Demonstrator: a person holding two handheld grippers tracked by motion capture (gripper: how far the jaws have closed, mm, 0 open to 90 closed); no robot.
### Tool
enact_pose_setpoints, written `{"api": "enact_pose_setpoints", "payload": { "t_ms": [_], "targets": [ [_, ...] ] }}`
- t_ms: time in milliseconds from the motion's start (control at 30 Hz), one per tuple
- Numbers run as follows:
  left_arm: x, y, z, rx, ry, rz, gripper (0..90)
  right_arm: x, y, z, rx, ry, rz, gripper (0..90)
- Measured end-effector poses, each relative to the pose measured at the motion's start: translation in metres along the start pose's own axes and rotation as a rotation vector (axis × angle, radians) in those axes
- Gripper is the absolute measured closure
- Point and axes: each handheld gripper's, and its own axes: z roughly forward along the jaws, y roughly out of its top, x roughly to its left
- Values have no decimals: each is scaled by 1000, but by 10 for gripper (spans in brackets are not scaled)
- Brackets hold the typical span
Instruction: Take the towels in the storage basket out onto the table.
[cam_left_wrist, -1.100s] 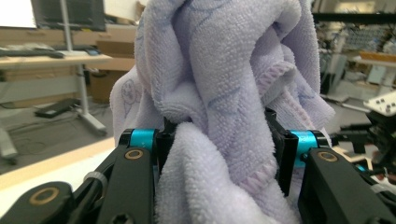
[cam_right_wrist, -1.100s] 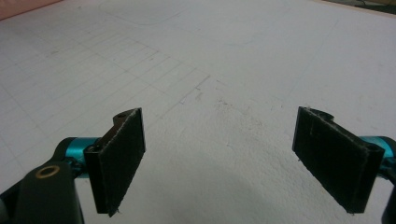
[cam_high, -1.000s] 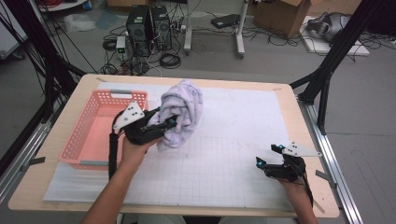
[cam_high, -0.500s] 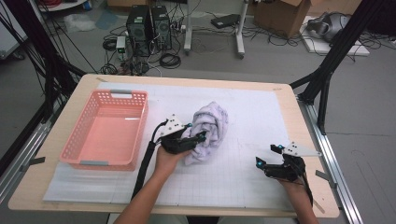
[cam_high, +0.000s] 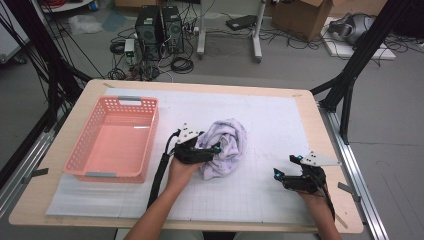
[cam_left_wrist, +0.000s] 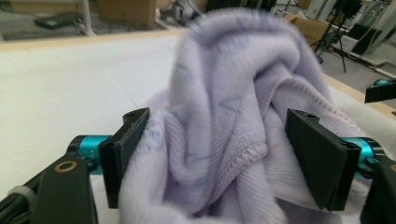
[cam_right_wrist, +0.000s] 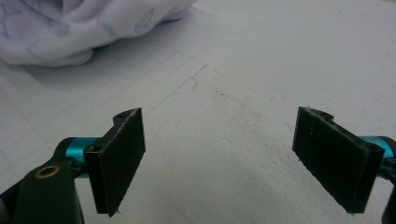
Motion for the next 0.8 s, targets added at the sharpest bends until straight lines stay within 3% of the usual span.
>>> {"api": "enact_pose_setpoints", "payload": {
  "t_ms": [33, 67, 200, 333, 433, 600, 800],
  "targets": [
    [0, 0, 0, 0, 0, 0, 238, 0, 0, -1, -2, -1, 1, 158],
    [1, 4, -14, -2, -1, 18, 229, 1, 0, -2, -3, -6, -1, 158],
    [3, 0, -38, -5, 2, 50, 215, 0, -1, -6, -14, -14, 14, 158],
    [7, -11, -52, -22, -13, 37, 215, 0, -1, -5, -10, -16, 17, 158],
    [7, -16, -54, -20, -22, 37, 215, -2, -1, -4, -9, -20, 19, 158],
    [2, -25, -56, -16, -33, 73, 214, -3, 0, -3, -12, -25, 27, 158],
    [4, -30, -52, -3, -39, 75, 225, -4, 0, 1, 1, -32, 32, 158]
  ]
}}
